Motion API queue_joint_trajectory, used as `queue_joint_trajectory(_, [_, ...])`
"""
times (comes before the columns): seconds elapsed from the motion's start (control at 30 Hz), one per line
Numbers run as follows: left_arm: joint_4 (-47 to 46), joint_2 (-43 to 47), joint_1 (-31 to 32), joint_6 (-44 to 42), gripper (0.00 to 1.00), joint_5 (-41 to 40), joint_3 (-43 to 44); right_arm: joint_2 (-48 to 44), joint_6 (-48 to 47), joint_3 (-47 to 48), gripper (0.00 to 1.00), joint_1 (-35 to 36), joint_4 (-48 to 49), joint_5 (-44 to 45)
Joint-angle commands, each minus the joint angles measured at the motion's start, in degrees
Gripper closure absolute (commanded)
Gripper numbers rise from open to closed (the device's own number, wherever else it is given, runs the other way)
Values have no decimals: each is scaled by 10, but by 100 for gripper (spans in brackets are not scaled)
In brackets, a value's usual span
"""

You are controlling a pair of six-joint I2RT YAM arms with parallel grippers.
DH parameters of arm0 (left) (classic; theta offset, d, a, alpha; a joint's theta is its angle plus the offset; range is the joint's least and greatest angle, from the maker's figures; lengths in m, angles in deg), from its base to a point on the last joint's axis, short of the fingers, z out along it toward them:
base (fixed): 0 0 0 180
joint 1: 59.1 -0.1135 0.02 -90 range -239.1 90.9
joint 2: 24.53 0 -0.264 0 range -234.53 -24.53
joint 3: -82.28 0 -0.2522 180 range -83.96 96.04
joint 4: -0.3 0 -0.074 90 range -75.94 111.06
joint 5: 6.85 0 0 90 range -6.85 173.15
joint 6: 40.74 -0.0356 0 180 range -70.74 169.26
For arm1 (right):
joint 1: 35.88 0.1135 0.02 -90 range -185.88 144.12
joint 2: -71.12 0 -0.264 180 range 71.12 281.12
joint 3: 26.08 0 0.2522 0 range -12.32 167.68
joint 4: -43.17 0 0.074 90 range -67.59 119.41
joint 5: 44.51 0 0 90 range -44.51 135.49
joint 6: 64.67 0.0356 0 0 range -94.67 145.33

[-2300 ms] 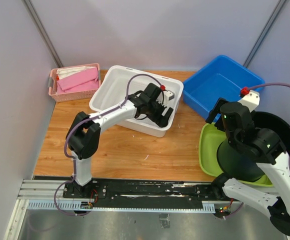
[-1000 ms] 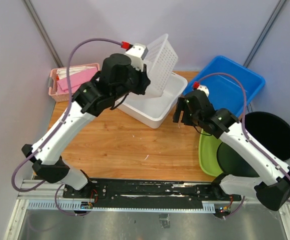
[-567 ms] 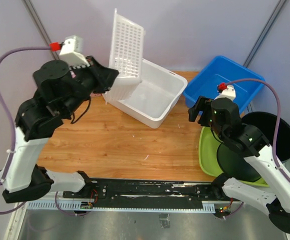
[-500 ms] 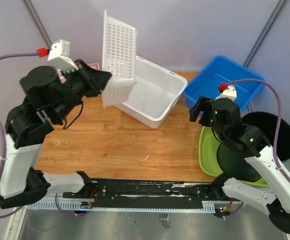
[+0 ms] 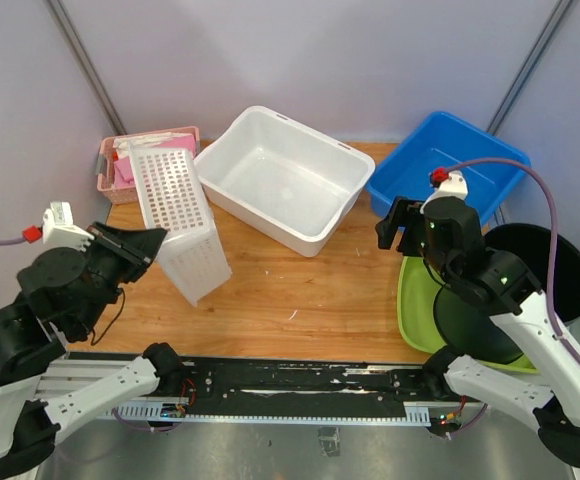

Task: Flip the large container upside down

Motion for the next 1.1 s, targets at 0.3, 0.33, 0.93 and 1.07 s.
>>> queue_joint_trajectory(0.3, [-248,198,-1,48,100,-90,-318,117,-12,-67,28,56,116,-217])
queue_joint_trajectory(0.33, [-266,229,-1,47,100,-88,-343,143,-11,-68,28,78,127,-205])
queue_joint_trajectory(0.93, [-143,312,-1,211,97,-89,-458,474,34,108,54,95,135,33])
queue_joint_trajectory(1.07, [-79,302,-1,256,77,-70,-444,514,34,152,53,58,120,1])
